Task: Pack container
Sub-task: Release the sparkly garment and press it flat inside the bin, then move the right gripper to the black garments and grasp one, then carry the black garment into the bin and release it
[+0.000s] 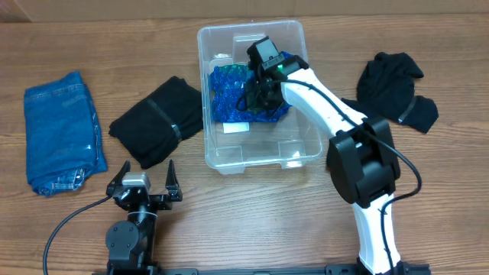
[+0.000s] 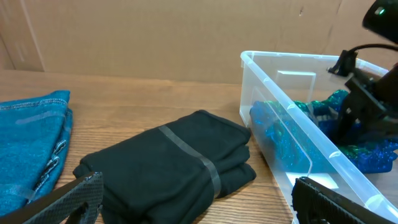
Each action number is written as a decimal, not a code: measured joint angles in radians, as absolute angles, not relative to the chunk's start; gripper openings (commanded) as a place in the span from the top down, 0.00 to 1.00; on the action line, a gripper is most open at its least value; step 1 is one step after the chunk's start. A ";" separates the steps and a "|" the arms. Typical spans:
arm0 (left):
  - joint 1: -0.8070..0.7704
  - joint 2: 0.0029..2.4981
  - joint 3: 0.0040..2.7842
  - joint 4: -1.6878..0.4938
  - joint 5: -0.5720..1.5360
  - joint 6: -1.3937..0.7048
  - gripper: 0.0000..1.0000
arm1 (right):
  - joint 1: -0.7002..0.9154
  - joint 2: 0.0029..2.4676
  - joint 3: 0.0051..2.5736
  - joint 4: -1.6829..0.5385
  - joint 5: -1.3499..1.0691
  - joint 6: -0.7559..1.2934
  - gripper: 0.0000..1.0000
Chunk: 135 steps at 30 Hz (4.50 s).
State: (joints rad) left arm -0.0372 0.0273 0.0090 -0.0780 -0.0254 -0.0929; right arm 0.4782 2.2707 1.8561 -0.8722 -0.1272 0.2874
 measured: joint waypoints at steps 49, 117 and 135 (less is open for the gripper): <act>-0.037 0.027 0.009 -0.078 -0.025 -0.093 0.00 | -0.248 1.967 1.398 -1.257 -0.170 0.166 0.18; -0.037 0.027 0.009 -0.078 -0.025 -0.093 0.00 | 0.582 1.784 1.490 -0.800 -0.254 0.598 0.96; -0.037 0.027 0.009 -0.078 -0.025 -0.093 0.00 | 0.649 1.785 1.425 -0.744 -0.232 0.572 0.08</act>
State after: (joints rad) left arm -0.0372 0.0273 0.0086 -0.0780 -0.0254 -0.0929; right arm 0.6495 1.7847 1.4254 -0.7444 -0.2321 0.5724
